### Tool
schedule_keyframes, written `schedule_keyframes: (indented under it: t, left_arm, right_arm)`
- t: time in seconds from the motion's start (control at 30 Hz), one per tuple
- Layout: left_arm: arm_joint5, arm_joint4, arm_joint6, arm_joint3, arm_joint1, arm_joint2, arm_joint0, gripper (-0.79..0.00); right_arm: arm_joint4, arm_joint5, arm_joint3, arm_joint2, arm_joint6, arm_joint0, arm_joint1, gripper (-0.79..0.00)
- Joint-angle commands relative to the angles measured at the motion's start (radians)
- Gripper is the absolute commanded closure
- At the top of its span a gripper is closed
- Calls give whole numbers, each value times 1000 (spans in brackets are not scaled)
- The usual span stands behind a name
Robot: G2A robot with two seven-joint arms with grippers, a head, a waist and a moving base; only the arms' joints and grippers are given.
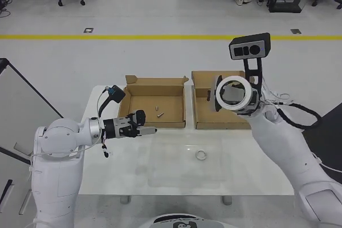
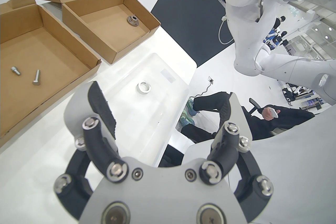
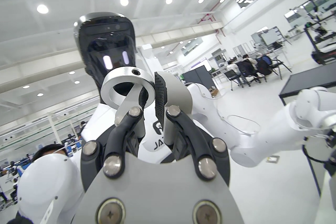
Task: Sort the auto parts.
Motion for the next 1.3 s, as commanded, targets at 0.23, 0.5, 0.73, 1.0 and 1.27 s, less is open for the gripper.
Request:
schedule_keyframes:
  t: [0.23, 0.5, 0.73, 1.0, 1.27]
  left_arm:
    - [0, 0, 0, 0, 0, 0, 0, -785]
    - [0, 0, 0, 0, 0, 0, 0, -785]
    - [0, 0, 0, 0, 0, 0, 0, -785]
    - [0, 0, 0, 0, 0, 0, 0, -785]
    - [0, 0, 0, 0, 0, 0, 0, -785]
  right_arm:
    - [38, 22, -32, 10, 5, -27, -16, 0]
    - [226, 21, -37, -5, 81, -39, -44, 0]
    - [226, 21, -37, -5, 81, -39, -44, 0]
    - [226, 21, -37, -5, 81, -39, -44, 0]
    - [-8, 89, 2, 111, 16, -112, -21, 0]
